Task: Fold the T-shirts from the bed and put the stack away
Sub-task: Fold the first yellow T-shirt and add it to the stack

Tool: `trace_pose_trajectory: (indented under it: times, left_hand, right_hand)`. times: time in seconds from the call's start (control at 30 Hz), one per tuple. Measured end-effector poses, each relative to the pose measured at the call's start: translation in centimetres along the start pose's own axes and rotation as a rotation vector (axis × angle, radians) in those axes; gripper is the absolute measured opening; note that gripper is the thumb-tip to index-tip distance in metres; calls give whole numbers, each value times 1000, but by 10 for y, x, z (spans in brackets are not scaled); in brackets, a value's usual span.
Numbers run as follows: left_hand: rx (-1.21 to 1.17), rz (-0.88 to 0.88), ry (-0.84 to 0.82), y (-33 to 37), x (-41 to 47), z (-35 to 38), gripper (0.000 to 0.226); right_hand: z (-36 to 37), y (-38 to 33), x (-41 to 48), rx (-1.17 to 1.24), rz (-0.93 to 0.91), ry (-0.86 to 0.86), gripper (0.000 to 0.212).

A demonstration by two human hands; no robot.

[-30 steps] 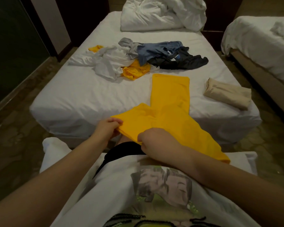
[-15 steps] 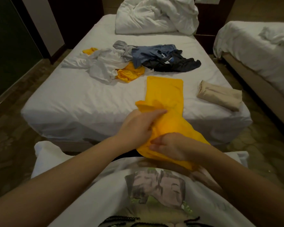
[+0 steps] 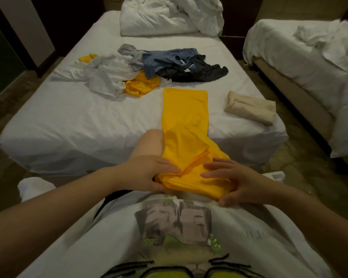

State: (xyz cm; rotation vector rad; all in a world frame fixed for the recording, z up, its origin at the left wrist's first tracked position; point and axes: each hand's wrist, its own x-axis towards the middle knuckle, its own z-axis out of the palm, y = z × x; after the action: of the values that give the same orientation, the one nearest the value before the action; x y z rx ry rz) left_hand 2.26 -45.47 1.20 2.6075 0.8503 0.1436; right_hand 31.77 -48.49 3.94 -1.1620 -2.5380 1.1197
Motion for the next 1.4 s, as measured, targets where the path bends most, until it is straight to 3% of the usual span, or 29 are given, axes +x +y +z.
trace_pose_trajectory:
  times: [0.2,0.27,0.37,0.47,0.57,0.67,0.73,0.87,0.93,1.0,1.07,1.23,1.3,1.4]
  left_hand:
    - [139,48,63,3,1,10,55]
    - [149,62,53,4,4,10,46]
    - [-35,-23,89,11,5,3,38]
    - [-196,-164,136,8,2,-10,49]
    - [-268,-140,141,3,4,-21,51]
    - [-407,-130,148,0,15,-29,46]
    - [-567,-186,179,-5,30,-42,41]
    - [-1058,-373,138,-34,65,-80,45]
    - [-1182,-459,134,-55,84,-96,52]
    - [-1291,-528,131,-77,101,-107,62]
    - [-1377,-597,104,-98,117,-111,73]
    - [-1465,-644,-126,-154,164,-128,57]
    - [-1499,-720,-99,-187,192,-133,56]
    - [-1506,-947,66,-246,234,-119,71]
  right_hand:
    - [4,3,-2,-175,-48,36,59]
    - [6,6,-1,-219,-67,124,49]
    - [7,12,0,-310,-157,320,39]
    - [-2,5,2,-185,-151,407,43]
    - [-8,7,7,-133,-154,439,62]
    - [-26,11,12,114,-5,445,29]
    - [-47,11,25,227,48,481,24]
    - [-100,10,63,353,94,477,14]
    - [-124,15,81,373,120,474,20]
    - [-144,23,97,401,168,413,12]
    - [-160,38,112,401,261,318,8]
    - [-206,77,168,424,389,140,10]
    - [-227,99,206,473,443,135,16]
    - [-239,162,274,537,543,237,24]
